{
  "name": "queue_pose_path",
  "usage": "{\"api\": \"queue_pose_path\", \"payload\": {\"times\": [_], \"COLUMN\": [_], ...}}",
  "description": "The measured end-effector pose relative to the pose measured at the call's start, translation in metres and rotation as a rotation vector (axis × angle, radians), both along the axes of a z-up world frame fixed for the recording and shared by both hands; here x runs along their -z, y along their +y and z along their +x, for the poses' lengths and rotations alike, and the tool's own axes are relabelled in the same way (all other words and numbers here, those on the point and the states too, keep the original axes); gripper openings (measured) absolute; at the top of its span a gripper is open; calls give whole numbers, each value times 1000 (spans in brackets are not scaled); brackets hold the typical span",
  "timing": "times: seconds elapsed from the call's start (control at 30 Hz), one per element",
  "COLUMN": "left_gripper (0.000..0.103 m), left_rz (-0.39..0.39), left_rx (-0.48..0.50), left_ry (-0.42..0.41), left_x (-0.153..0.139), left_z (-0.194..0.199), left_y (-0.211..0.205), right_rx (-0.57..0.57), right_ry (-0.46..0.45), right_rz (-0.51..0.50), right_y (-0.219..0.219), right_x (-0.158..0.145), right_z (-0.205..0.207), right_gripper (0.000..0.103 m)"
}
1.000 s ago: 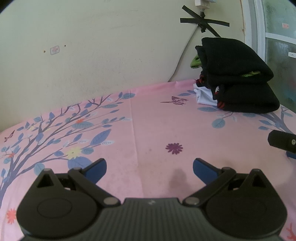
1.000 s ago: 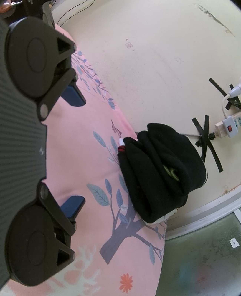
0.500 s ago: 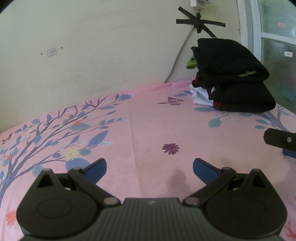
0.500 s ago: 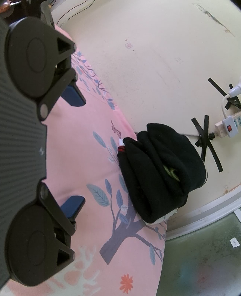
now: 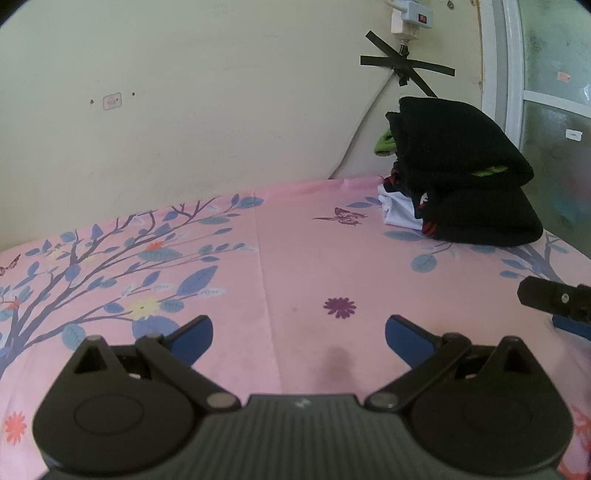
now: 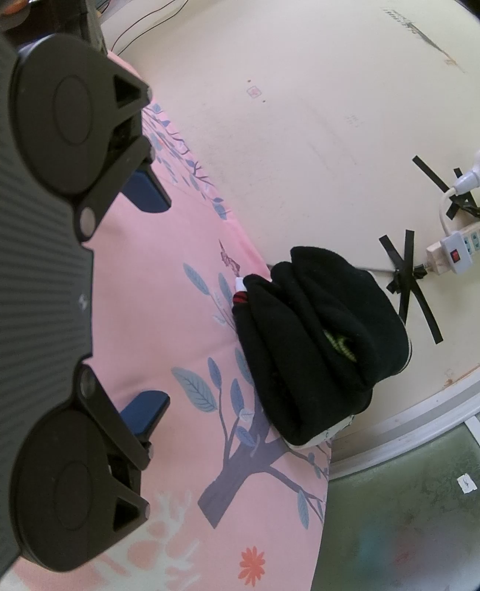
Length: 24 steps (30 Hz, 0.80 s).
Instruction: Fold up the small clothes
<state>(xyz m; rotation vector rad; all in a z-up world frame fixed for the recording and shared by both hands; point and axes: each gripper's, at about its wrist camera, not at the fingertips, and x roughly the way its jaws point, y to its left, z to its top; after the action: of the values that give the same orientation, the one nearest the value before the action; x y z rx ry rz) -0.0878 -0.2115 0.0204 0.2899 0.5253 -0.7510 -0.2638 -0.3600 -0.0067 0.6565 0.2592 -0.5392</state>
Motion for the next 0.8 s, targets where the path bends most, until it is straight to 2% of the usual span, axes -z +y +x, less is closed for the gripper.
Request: {"api": "queue_pose_path", "payload": {"times": [0.8], "left_gripper": [103], "left_rz": [43], "left_rx": [-5], "left_ry": [-20], "left_x": [2], "left_z": [-2], "left_y": [-5], "right_rx": [0], "right_ry": [0], "right_rz": [1], "right_y": [-1], "right_x": [0], "right_z": [0], "right_gripper": [97]}}
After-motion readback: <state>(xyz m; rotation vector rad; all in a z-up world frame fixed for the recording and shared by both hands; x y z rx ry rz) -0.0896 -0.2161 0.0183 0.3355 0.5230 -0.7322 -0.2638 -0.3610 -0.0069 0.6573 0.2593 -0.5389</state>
